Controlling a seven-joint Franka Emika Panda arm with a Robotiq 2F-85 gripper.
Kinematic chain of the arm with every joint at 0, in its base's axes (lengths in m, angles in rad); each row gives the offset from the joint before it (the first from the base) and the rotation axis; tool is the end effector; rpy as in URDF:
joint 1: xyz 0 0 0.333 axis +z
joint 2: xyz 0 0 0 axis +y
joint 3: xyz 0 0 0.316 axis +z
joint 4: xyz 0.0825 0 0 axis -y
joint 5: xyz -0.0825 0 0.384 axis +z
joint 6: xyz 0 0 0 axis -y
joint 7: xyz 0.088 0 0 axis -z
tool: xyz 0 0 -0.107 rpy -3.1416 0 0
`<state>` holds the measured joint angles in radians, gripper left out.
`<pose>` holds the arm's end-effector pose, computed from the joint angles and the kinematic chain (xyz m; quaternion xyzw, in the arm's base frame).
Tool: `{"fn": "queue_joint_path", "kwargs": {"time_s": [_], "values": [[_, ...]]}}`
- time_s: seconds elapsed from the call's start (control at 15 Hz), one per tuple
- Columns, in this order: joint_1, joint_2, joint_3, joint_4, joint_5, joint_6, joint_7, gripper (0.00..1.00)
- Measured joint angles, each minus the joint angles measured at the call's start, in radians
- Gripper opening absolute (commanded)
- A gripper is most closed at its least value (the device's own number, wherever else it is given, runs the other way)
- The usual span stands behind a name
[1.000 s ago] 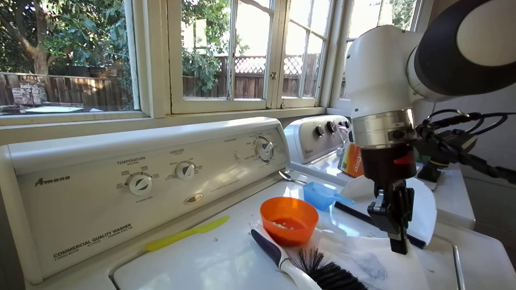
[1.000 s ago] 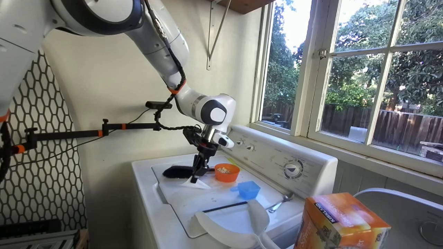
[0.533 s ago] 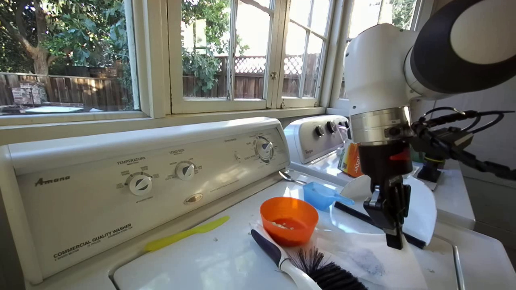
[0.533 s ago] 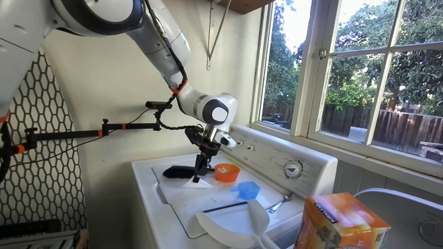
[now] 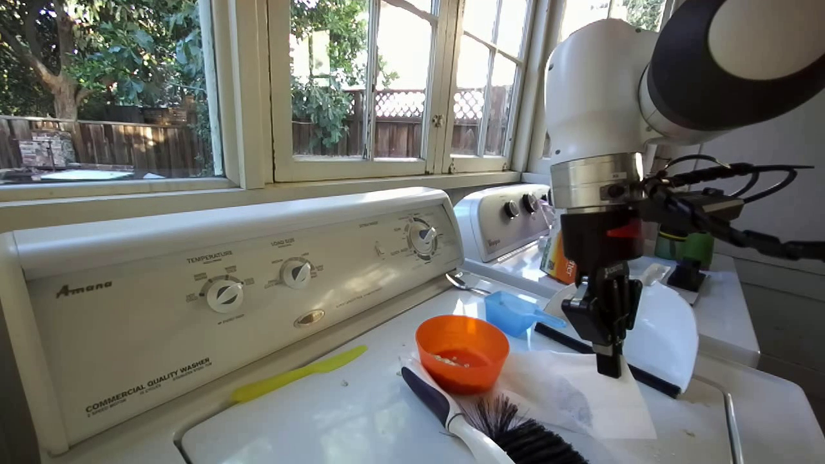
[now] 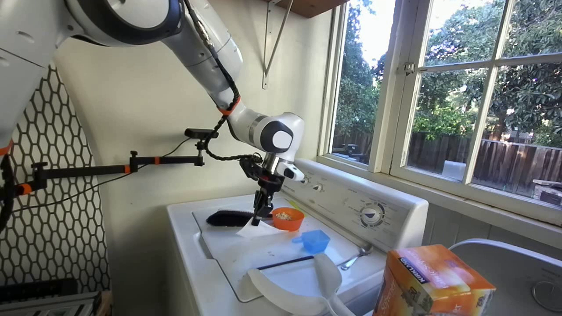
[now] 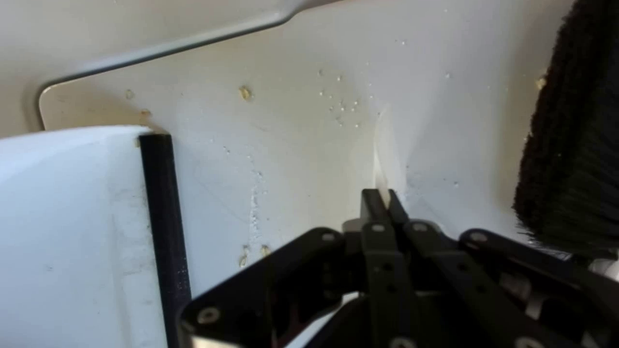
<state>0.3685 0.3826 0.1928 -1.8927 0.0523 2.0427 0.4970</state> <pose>0.5107 0.3185 0.2894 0.9918 0.0147 -0.1268 0.0068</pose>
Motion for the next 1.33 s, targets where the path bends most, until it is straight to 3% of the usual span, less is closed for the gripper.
{"fn": "queue_joint_path", "kwargs": {"time_s": [0.8,1.33], "values": [[0.015,0.047,-0.012,0.009,-0.006,0.105,0.066,0.0],[0.038,0.096,-0.029,0.005,-0.006,0.259,0.104,0.0]]}}
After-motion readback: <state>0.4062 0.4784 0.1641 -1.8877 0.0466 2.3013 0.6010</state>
